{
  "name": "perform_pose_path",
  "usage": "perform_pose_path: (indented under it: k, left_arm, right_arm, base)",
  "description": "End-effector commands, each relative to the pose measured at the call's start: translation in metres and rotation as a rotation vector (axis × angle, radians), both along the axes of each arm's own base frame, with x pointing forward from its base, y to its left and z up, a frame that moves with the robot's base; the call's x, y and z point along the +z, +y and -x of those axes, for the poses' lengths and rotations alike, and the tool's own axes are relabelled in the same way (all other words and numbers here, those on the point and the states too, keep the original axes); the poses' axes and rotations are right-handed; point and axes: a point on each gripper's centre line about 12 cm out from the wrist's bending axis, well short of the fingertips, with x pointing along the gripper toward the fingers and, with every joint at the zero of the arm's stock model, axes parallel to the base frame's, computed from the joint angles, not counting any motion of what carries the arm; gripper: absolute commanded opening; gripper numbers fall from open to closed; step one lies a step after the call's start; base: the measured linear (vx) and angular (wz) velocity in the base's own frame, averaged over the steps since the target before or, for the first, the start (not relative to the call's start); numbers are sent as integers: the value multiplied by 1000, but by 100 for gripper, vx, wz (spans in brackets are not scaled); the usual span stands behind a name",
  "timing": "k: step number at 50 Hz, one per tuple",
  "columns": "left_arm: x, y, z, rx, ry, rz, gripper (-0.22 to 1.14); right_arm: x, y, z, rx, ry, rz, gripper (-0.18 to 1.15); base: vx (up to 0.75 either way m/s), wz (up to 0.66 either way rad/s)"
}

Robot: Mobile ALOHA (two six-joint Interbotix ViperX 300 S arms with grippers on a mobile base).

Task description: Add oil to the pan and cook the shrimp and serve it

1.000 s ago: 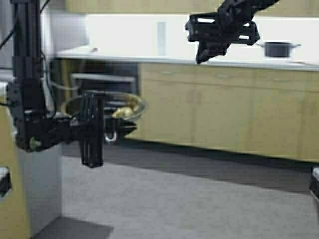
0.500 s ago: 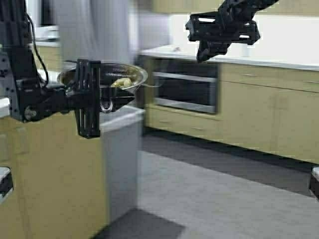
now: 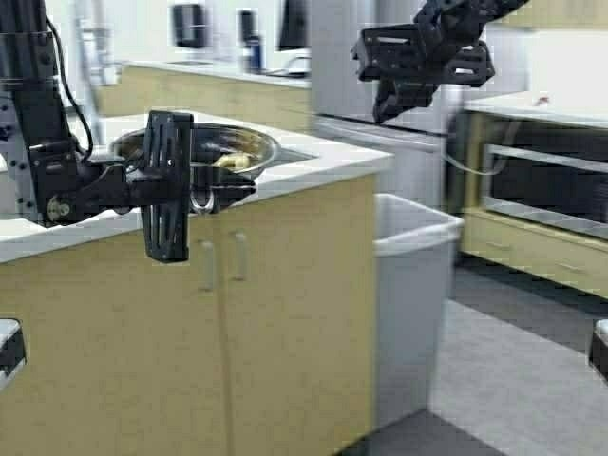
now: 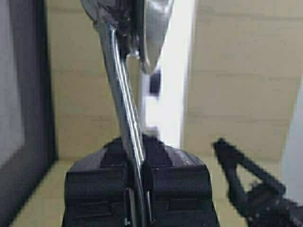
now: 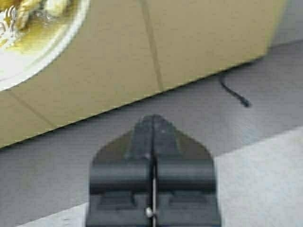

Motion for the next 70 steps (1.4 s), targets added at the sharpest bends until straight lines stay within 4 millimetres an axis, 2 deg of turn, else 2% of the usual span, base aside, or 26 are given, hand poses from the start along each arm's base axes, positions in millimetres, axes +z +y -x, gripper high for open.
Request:
perform_pose_path:
  k: [1,14,26,35,47,70]
  left_arm:
    - [25,-5,-12,4,-117,19,3]
    - [26,-5,-15,11,-121,18,3]
    - [33,-4,-29,25,-157,36,3]
    - [35,-5,-25,9,-159,33,3]
    - [29,0,-16,13,-139,11,3]
    - [48,-3,-20,9,-189,46,3]
  right_arm:
    - [14,3,-4,1,-36,-21,5]
    - [14,3,-3,3,-36,-21,5]
    - [14,10,5,44,-39,-5,5]
    - [11,13,11,62,-17,9,5]
    - [17,16,5,73,-36,12,5]
    - [14,13,10,77,-34,21,5]
  base:
    - [5,41]
    - [5,37]
    - [5,41]
    - [7,45]
    - [8,36]
    - [6,29]
